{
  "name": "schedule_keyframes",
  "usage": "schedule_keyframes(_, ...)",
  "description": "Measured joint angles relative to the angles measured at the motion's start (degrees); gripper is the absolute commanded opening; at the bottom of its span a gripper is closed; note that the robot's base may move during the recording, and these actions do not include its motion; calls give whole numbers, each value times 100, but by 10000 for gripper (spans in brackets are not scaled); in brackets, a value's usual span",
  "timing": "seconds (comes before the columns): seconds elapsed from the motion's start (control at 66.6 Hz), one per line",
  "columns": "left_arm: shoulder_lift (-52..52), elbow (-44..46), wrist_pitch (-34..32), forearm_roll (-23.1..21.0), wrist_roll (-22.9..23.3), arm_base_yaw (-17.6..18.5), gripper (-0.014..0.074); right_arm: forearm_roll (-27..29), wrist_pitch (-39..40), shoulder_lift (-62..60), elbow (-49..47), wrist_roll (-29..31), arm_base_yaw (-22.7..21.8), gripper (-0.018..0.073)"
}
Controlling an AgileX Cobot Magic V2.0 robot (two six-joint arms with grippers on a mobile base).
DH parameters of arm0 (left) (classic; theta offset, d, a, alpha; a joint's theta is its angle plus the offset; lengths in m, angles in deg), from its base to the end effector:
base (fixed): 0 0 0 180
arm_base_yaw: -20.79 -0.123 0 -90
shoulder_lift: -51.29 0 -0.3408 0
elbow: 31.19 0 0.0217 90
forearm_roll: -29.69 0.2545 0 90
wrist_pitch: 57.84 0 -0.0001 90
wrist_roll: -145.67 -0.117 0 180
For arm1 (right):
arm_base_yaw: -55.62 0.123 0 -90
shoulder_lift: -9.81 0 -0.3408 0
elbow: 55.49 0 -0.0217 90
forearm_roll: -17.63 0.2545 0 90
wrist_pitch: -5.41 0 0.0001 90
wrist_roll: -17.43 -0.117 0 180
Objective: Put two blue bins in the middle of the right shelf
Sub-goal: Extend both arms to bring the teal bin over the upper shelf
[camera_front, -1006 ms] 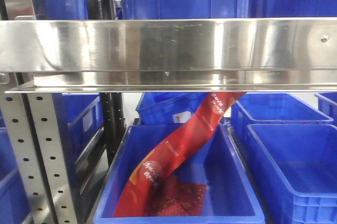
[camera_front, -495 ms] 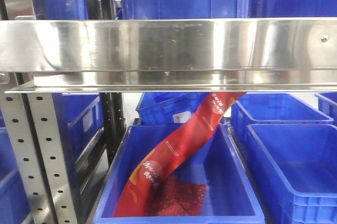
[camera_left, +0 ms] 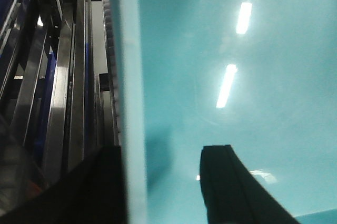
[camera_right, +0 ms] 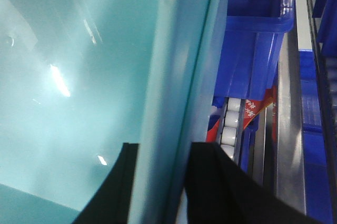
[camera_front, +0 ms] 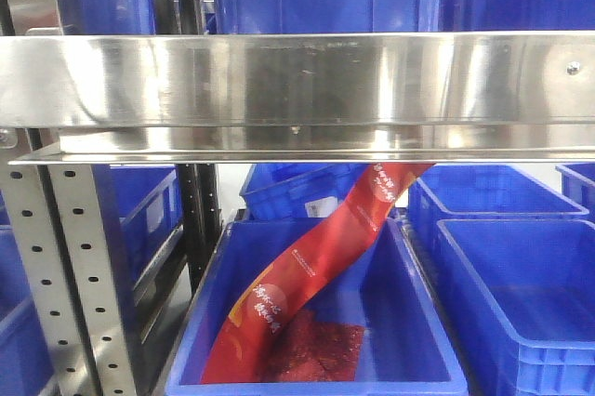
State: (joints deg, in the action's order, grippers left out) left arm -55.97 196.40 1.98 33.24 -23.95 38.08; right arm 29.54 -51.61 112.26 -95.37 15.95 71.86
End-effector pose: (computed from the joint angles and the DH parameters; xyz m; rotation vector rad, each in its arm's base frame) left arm 0.3948 -0.1163 0.5382 0.1259 2.0875 -0.2188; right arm 0.3688 0.1285 0.5363 -0.2574 2.0827 0.4381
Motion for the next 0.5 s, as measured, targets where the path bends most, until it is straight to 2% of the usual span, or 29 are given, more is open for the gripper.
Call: schedule_keyframes(0.495, 0, 0, -139, 0, 0, 0, -111, 0, 5, 0, 0, 0, 0, -154)
